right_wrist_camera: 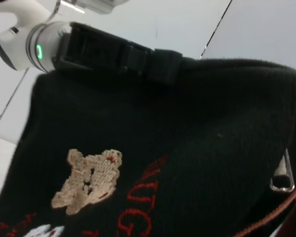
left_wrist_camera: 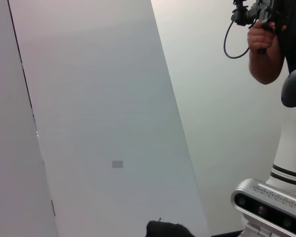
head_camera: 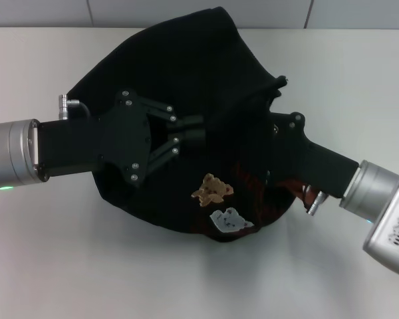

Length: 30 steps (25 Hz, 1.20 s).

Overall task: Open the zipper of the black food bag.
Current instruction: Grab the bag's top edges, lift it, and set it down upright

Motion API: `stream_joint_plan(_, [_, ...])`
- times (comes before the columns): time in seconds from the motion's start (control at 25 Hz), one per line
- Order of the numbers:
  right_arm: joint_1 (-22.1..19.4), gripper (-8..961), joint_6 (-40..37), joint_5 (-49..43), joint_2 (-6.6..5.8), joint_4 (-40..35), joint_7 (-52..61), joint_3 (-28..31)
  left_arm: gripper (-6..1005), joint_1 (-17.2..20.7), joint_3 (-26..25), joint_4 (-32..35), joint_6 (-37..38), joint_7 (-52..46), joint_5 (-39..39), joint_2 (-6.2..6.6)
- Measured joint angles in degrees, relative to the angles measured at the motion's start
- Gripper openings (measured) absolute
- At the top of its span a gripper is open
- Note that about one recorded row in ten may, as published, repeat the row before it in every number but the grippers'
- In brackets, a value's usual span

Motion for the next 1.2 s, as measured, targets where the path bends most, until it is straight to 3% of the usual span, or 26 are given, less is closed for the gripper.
stream_joint_plan(0.48, [1.0, 314, 3.9, 0.4, 0.13, 3.4, -5.7, 6.0, 72, 0.0, 0.1, -0.1, 0.0, 0.2, 0.1, -0.01])
stream_joint_plan(0.84, [1.2, 315, 5.9, 0.4, 0.11, 4.9, -9.7, 6.7, 72, 0.4, 0.2, -0.1, 0.0, 0.3, 0.1, -0.06])
stream_joint_plan(1.2, [0.8, 316, 10.3, 0.6, 0.10, 8.0, -21.4, 7.2, 73, 0.2, 0.8, -0.5, 0.0, 0.4, 0.2, -0.10])
